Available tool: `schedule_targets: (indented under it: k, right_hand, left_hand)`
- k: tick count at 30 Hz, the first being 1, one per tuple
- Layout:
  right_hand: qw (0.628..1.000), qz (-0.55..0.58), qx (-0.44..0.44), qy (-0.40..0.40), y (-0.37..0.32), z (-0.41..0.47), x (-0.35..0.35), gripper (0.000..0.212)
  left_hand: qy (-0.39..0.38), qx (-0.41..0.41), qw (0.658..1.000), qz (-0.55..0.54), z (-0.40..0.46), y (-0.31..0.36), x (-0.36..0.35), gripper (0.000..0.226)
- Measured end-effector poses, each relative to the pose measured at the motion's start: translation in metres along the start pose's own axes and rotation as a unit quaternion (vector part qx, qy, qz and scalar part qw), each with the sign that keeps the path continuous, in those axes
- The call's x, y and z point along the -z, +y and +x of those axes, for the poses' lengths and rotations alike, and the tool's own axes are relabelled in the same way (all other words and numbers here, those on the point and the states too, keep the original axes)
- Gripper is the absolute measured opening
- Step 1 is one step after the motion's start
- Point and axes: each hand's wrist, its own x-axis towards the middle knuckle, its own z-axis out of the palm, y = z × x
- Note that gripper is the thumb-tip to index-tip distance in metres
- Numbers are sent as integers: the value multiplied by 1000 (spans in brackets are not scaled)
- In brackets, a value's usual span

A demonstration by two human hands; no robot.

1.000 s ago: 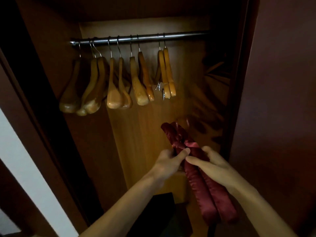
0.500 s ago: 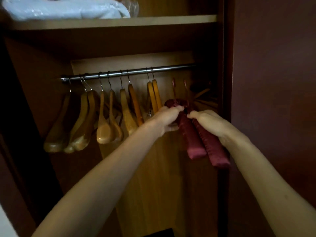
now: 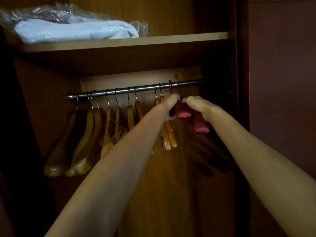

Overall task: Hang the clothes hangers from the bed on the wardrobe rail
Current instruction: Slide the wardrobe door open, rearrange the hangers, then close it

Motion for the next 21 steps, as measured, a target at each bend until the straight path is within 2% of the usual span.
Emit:
schedule_targets:
  k: [3,6,10,15,21]
  right_hand:
    - [1000,2,1,-5,-8,20,-4,30]
    - [1000,0,-3,-5,-12,40,-4,30]
    - [1000,-12,-8,-5,-15,62,-5,25]
    - [996,-84,-6,-13,-20,79,-6,17]
    - [984,-176,-8,-32,-13,90,-10,21]
  left_hand:
    - [37,-25,999,-6,18,6,2,21]
    - [77,-45,996,27,35,11,3,13]
    - [122,-61,987,87,58,11,5,26]
    - [158,-105,969,159,76,13,5,22]
    - [150,-88,962,209,89,5,2,17]
